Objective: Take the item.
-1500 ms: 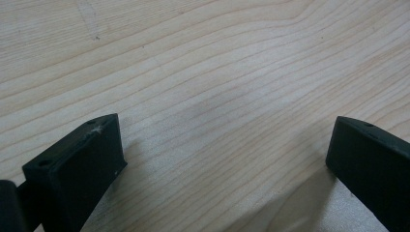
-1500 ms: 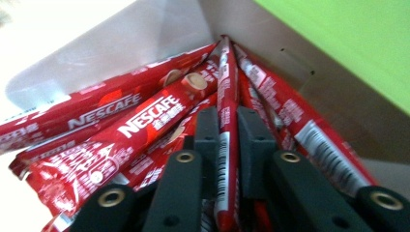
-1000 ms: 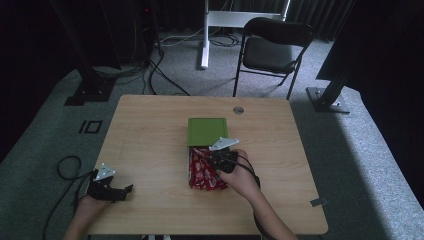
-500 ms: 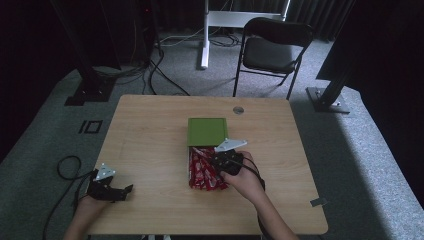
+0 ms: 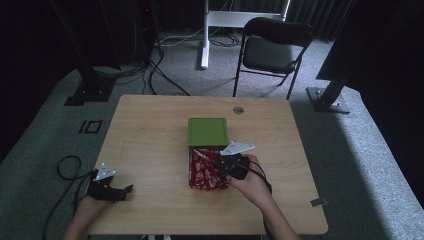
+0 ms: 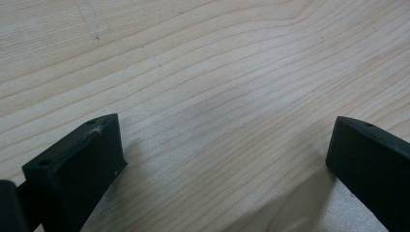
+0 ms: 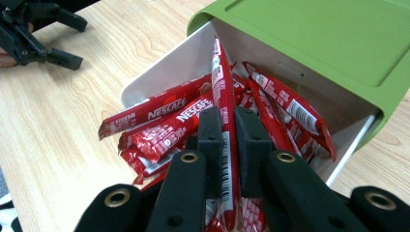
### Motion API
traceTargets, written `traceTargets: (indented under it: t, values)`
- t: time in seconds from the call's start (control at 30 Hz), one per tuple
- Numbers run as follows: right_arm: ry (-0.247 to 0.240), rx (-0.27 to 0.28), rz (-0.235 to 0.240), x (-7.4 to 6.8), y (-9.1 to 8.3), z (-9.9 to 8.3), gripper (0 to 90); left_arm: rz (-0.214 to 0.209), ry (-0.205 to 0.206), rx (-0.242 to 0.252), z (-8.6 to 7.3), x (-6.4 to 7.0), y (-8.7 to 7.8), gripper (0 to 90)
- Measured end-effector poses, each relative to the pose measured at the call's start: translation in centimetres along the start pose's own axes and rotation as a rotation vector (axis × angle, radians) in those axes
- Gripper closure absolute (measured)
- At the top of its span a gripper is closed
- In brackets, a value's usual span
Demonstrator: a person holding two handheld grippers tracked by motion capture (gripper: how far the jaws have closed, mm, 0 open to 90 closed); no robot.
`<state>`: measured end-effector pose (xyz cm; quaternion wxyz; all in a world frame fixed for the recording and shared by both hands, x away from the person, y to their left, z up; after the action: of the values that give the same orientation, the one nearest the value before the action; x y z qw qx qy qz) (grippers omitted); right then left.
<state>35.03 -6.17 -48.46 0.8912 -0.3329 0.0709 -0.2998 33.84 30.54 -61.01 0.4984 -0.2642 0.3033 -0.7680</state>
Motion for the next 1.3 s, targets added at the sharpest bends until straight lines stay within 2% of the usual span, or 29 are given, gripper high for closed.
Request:
traceTargets:
  t: [0.27, 0.73, 0.9, 1.1, 1.3]
  values:
    - [0.006, 0.018, 0.019, -0.2, -0.9, 0.1, 83.0, 0.0, 0.0, 0.0, 0.0, 0.0, 0.0, 0.7]
    - [0.017, 0.087, 0.048, -0.1, -2.8, 1.2, 82.9, 0.0, 0.0, 0.001, 0.0, 0.0, 0.0, 0.7]
    - [0.027, 0.123, 0.03, 0.4, -3.3, 1.8, 82.9, 0.0, -0.001, 0.0, 0.0, 0.0, 0.0, 0.6]
    - [0.036, 0.169, -0.053, 2.1, -3.8, 2.6, 82.9, 0.0, -0.001, 0.0, 0.0, 0.0, 0.0, 0.6]
    - [0.078, 0.185, -0.105, 3.9, -3.6, 2.6, 82.9, 0.0, -0.002, 0.001, 0.0, 0.0, 0.0, 0.7]
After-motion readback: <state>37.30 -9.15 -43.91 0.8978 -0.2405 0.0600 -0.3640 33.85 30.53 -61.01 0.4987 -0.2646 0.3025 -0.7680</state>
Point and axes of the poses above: each handheld gripper's, and its own axes: y roughly forward along the jaws, z roughly out of its top, x roughly to its right, the point moved 8 cm from there along y, roughly forward along the jaws, and after that the axes turned 10 degrees about -y, right-handed, at the moved point
